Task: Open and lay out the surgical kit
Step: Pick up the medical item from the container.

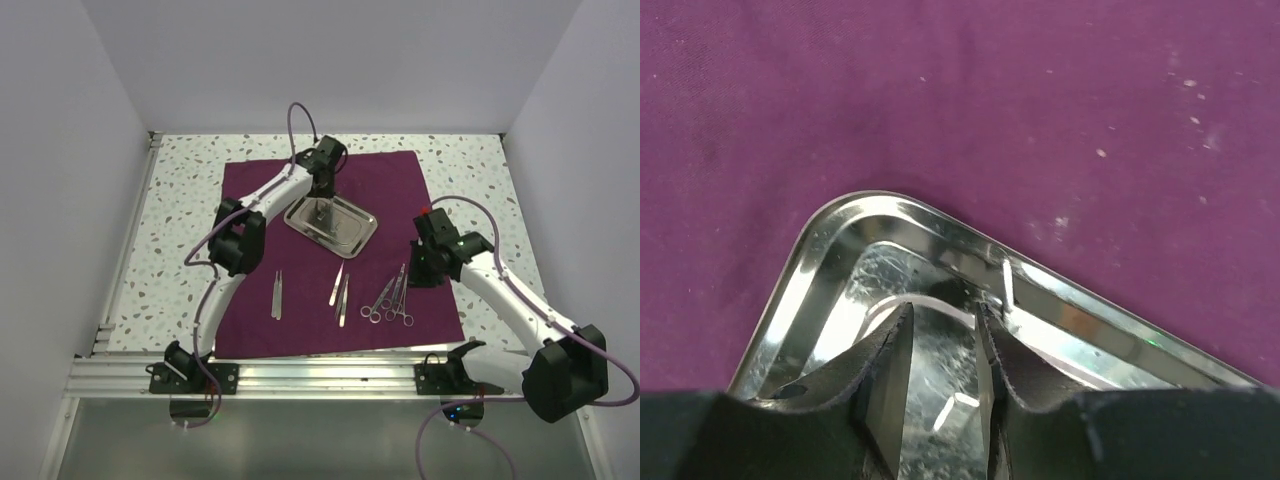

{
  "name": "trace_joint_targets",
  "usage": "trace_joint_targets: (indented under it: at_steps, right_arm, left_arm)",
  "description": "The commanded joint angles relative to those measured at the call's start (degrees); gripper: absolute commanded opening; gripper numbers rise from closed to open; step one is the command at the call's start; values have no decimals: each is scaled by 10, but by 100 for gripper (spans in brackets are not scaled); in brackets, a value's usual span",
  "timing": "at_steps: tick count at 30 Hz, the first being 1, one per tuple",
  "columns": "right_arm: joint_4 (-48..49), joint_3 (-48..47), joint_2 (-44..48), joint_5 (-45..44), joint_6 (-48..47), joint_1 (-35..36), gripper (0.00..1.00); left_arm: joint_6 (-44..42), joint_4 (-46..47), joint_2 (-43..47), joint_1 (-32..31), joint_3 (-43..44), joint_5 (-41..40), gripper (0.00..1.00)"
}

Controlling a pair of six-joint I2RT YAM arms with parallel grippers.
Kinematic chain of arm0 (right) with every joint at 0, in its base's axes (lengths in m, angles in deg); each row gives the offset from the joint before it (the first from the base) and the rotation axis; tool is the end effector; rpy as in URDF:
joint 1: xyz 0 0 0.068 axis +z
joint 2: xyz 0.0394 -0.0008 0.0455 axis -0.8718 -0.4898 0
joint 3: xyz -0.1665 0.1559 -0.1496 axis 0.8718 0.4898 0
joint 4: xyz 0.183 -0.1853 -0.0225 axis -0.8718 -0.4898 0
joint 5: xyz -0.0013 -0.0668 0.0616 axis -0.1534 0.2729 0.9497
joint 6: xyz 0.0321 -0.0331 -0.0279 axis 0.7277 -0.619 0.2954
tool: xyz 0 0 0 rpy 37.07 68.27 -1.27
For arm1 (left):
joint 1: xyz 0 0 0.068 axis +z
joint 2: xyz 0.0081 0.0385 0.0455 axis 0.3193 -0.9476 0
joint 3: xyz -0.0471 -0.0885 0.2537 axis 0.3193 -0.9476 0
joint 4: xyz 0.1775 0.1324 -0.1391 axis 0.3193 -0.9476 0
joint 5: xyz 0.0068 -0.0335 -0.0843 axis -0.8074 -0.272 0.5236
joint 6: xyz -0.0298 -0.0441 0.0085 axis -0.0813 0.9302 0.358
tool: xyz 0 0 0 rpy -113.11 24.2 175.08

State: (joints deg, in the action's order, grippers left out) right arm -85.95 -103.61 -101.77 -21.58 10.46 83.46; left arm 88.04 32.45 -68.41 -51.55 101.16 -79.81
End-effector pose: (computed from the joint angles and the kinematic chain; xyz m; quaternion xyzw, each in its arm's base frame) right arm 0.1983 0.0819 0.2425 0.0673 0.9754 0.0761 0.1956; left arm 0.4593 -0.2868 0.1812 0.0048 0.9501 -0.0399 0.3093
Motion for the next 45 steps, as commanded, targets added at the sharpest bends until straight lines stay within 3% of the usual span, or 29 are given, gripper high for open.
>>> trace_joint_targets:
  at_steps: [1,13,33,45]
  right_arm:
    - [-17,11,21,-5,16,-2,0]
    - [-11,-1,-3,-7,3,-2,0]
    - [-8,11,8,1,6,-2,0]
    - [-8,12,8,3,5,-2,0]
  left_arm:
    - [2,37,-6,5,-1,18,34]
    - [-3,86,14,-8,-43,44,32]
    - [-4,111,73,-23,-78,13,29]
    - [-6,100,38,-34,-72,36,29]
